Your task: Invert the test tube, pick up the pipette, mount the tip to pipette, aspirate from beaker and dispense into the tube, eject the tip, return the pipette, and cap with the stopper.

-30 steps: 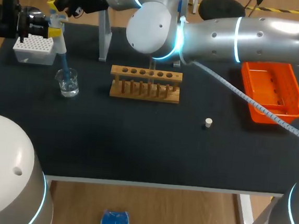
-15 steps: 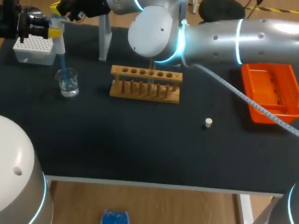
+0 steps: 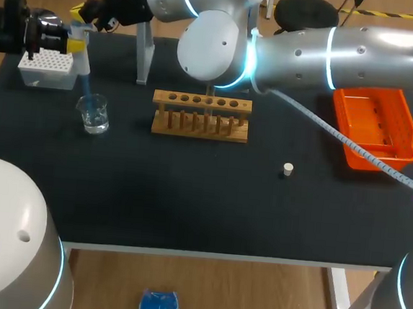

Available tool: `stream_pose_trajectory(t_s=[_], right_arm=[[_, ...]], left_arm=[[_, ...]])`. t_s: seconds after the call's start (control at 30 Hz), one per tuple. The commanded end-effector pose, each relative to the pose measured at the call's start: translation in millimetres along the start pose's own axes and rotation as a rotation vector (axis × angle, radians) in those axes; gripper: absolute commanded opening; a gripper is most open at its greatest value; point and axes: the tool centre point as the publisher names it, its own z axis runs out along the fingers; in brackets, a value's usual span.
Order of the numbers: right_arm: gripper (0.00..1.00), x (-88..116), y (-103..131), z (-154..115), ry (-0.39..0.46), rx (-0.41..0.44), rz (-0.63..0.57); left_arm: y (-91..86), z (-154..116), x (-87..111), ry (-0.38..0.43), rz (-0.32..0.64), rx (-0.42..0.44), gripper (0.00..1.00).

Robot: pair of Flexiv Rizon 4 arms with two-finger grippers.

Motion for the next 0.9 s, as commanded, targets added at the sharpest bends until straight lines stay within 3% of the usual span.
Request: stream_pose_trajectory(t_s=[0.03,0.1,0.13,0.2,0.9], right_arm=[[0.00,1,5,-5,0.000,-0.001,-0.008],[0.01,1,7,-7,-0.007,0.001,-0.016],[0.43,1,9,-8,-0.014,0.008,-0.020],[1.00,1,13,-10,-0.015,0.009,-0.019],[1.00,1,26,-36,-0.029,0.007,-0.060]], left_arm=[[-4.8,-1,0.8,-0.002,-0.001,-0.003,0.00],[-4.8,-1,0.8,-0.002,-0.001,-0.003,0.00],[-4.8,-1,0.8,-0.002,-0.001,-0.003,0.00],[-4.8,-1,0.8,-0.002,-0.001,-0.003,0.00],[-4.8,-1,0.8,-0.002,-0.001,-0.003,0.00]])
